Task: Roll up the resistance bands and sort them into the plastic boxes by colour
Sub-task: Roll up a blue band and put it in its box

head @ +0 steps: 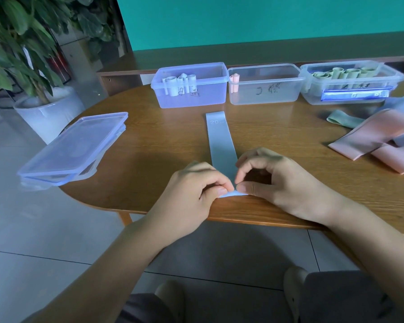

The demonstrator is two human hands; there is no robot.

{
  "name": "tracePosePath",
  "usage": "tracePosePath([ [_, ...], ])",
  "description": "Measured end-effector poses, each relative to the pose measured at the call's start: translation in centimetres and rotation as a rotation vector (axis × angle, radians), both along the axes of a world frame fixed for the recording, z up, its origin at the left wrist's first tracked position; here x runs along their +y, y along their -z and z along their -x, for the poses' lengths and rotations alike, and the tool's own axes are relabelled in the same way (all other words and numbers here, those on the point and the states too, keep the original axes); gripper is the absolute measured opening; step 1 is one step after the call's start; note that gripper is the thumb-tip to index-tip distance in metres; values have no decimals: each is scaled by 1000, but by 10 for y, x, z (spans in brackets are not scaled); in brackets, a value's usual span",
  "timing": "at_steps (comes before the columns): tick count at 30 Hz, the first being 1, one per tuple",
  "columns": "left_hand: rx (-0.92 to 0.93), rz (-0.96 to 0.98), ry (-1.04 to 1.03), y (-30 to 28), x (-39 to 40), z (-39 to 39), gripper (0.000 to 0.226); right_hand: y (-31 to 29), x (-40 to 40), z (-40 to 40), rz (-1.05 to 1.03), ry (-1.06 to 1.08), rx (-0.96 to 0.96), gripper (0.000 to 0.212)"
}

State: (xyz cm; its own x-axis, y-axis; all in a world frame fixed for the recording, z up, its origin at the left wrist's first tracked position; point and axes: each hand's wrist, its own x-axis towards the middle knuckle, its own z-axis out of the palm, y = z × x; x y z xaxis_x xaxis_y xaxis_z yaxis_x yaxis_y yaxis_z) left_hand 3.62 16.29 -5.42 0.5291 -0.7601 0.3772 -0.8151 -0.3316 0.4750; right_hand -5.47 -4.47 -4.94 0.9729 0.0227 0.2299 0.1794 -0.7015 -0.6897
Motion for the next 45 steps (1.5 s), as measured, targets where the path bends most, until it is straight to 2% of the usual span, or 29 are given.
tracePosePath([
  [8,-88,-39,17,1,4,0,10,6,-4,4,177,-63,-92,12],
  [13,-115,-38,0,2,3,1,15,7,-5,6,176,-59,-113,27],
  [26,-247,-94,-63,2,1,5,40,13,-1,5,431,14,-254,28],
  [31,-260,-108,-61,3,0,2,34,13,-2,7,460,11,-388,23],
  [36,-232,-93,-79,5,0,3,45,15,-3,4,428,3,-340,26],
  [40,-190,19,-101,7,1,1,28,14,-5,1,418,0,-321,29],
  [45,-173,-1,-105,6,-1,-2,18,13,-4,0,409,28,-296,31],
])
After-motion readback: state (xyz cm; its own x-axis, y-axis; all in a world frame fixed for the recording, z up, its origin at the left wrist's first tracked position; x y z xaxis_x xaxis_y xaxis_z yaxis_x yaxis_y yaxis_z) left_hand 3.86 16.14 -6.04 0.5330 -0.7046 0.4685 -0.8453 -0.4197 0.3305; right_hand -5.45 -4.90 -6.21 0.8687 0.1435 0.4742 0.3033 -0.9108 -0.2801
